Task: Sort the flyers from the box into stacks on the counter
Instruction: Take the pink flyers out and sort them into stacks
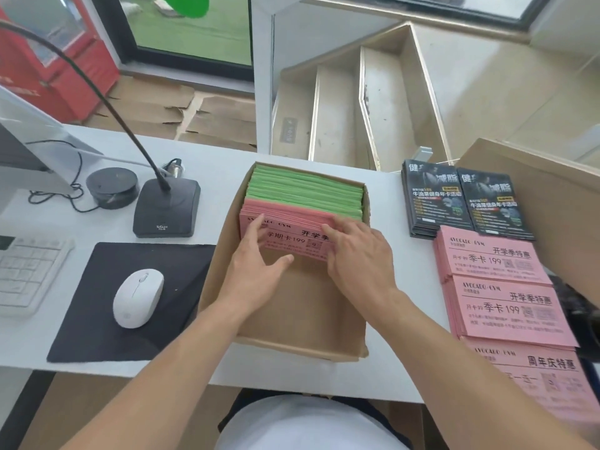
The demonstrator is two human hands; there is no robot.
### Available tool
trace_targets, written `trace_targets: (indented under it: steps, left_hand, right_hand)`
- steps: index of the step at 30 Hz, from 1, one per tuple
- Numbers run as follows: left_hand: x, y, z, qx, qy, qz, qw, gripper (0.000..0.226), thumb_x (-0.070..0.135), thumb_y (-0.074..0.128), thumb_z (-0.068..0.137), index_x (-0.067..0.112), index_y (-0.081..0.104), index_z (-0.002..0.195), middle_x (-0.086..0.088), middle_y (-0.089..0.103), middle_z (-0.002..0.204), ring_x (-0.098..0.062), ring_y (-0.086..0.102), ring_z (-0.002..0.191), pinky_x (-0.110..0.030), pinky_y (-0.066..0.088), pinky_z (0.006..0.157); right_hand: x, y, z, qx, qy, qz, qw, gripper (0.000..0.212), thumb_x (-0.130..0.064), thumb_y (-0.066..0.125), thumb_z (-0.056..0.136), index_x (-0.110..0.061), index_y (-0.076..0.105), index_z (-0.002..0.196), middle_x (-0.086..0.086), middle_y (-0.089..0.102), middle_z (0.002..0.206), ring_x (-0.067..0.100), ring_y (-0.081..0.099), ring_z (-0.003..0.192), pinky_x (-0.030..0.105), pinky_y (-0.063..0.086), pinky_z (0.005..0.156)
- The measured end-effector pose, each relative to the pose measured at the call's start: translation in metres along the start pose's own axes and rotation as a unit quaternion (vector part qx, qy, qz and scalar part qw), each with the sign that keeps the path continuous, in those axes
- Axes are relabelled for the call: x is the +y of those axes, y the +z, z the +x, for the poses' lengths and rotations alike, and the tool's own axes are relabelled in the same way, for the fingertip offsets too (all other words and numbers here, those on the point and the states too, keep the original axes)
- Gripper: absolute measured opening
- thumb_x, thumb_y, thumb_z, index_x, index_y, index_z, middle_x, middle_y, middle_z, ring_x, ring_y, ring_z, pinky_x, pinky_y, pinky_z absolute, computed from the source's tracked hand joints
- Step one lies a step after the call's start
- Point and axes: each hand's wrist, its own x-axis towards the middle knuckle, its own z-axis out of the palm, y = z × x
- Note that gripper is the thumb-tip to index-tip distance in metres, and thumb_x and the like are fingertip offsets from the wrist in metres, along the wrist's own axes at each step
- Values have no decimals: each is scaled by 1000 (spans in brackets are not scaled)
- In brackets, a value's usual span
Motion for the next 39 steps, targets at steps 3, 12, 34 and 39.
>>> trace_targets:
  steps: [3, 12, 34, 39]
  left_hand:
    - [-2, 1, 1, -7, 0, -1, 1000, 94, 34, 79, 86, 43, 17, 157, 14, 50, 146, -6, 48, 134, -40, 40, 115]
    - [1, -1, -1, -10, 8, -4, 1000, 101, 34, 79, 85, 53, 8, 156, 14, 51, 145, -5, 50, 132, -41, 41, 114]
    - [-3, 1, 2, -22, 5, 0, 1000, 102, 45, 79, 80, 55, 10, 155, 17, 45, 153, -3, 44, 138, -41, 38, 118]
    - [-5, 2, 2, -28, 12, 4, 1000, 104, 46, 78, 81, 54, 7, 156, 17, 40, 157, -4, 40, 143, -42, 37, 119]
  right_hand:
    - [-2, 2, -4, 8, -6, -21, 1000, 34, -20, 73, 81, -23, 76, 115, 2, 68, 130, 25, 66, 112, 38, 51, 94]
    - [-9, 1, -17, 11, -18, -16, 1000, 37, -11, 73, 77, -33, 77, 106, -11, 76, 103, 18, 70, 88, 32, 49, 79]
    - [0, 13, -16, 5, -50, -1, 999, 64, -7, 66, 80, -19, 56, 143, -2, 66, 130, 25, 68, 90, 35, 52, 69]
    - [0, 12, -20, -21, -55, -18, 998, 70, -11, 65, 82, -16, 47, 149, 5, 57, 145, 27, 64, 101, 38, 53, 78]
